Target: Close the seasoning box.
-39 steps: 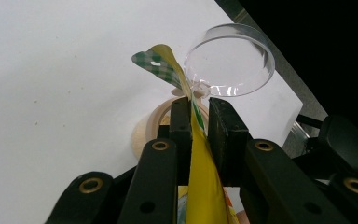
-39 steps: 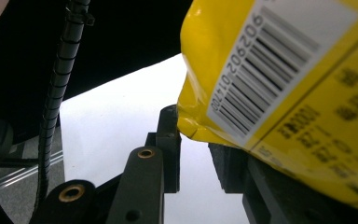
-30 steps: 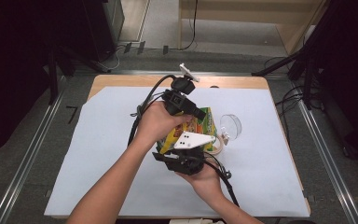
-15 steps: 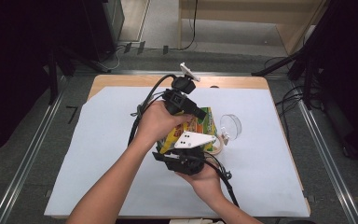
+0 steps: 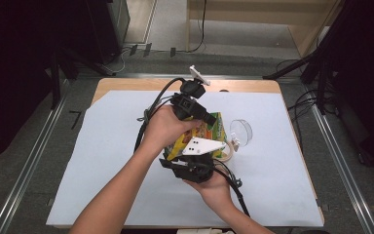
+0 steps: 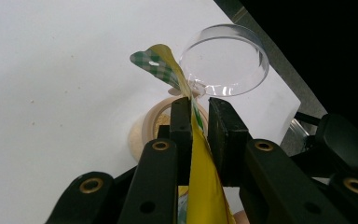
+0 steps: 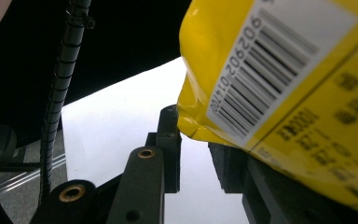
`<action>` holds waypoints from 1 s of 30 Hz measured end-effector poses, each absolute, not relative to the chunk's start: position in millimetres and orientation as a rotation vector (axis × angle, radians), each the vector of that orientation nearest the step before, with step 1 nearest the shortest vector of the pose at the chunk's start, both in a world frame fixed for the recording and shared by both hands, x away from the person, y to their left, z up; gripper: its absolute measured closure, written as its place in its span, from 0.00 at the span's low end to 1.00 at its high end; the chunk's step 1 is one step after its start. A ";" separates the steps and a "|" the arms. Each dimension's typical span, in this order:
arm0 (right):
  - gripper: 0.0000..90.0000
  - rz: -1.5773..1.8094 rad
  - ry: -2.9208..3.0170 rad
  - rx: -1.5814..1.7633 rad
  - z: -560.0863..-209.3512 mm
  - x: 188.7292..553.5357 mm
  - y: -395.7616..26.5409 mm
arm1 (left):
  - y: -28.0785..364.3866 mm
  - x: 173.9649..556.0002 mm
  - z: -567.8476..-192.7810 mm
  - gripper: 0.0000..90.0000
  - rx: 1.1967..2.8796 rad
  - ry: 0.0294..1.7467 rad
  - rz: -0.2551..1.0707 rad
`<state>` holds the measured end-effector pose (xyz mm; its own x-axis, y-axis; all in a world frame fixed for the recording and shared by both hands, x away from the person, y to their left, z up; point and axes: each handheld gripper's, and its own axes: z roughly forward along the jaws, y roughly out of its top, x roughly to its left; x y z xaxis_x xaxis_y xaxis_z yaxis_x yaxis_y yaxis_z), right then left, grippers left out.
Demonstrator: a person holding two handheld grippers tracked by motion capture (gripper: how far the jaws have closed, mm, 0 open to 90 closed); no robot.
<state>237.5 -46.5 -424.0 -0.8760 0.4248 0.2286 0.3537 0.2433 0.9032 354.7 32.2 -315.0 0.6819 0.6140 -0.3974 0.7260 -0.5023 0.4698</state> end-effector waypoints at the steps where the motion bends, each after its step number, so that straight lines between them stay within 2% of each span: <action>1: 0.84 1.736 2.425 0.761 -423.8 237.5 -46.6 | 32.1 355.1 -314.8 0.90 2.275 1.023 -0.237; 30: 0.85 1.718 2.418 0.759 -427.8 239.4 -46.9 | 28.7 352.7 -315.8 0.90 2.285 1.007 -0.228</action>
